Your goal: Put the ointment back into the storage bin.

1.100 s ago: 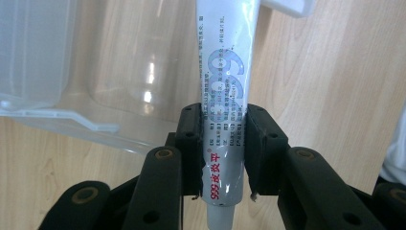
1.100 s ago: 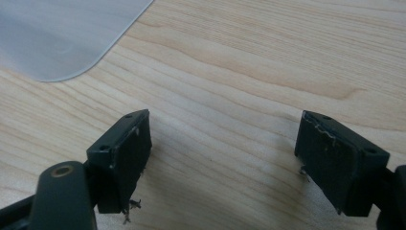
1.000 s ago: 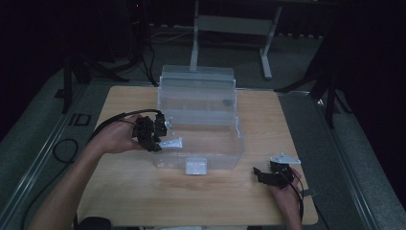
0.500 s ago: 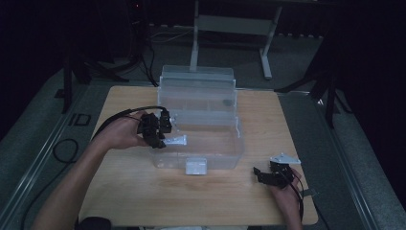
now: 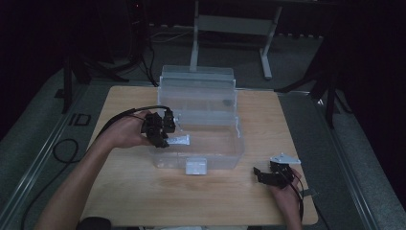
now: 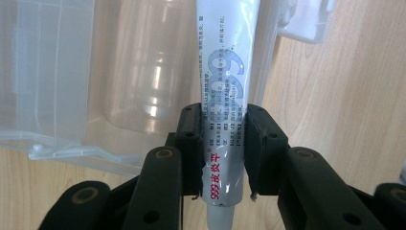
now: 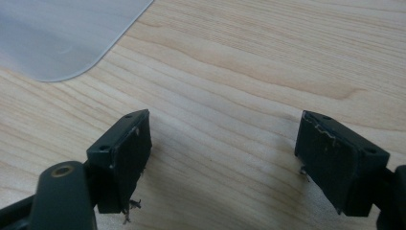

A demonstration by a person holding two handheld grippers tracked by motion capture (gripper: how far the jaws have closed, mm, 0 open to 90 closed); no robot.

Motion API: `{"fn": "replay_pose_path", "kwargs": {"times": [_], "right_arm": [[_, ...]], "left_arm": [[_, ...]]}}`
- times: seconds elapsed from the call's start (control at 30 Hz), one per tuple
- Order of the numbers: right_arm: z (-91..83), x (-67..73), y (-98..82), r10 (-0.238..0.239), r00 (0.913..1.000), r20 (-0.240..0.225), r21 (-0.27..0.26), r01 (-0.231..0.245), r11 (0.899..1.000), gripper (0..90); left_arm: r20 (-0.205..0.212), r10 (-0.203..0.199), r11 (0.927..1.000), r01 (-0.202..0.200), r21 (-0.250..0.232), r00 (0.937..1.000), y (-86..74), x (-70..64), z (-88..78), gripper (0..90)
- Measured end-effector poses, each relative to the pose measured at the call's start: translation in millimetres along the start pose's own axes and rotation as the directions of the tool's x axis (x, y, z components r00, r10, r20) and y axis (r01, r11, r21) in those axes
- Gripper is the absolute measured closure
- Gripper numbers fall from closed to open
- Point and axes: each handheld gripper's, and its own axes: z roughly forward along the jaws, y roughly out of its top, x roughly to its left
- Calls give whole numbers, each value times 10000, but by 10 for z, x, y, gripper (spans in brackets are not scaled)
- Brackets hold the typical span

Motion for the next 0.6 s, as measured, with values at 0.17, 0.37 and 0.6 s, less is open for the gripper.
{"fn": "replay_pose_path", "kwargs": {"times": [0.17, 0.37, 0.6], "right_arm": [[0, 0, 0, -1, 10000, 0, 0, 1, 10000, 197], [0, 0, 0, -3, 10000, -1, -1, 3, 10000, 197], [1, -1, 0, -26, 10000, -17, -9, 26, 10000, 197]], "left_arm": [[22, 36, 10000, -36, 20, 10000, 33, 5, 42, 705], [88, 115, 9999, -116, 90, 9999, 54, 11, 69, 705], [173, 132, 9998, -135, 141, 9998, 62, 22, 114, 705]]}}
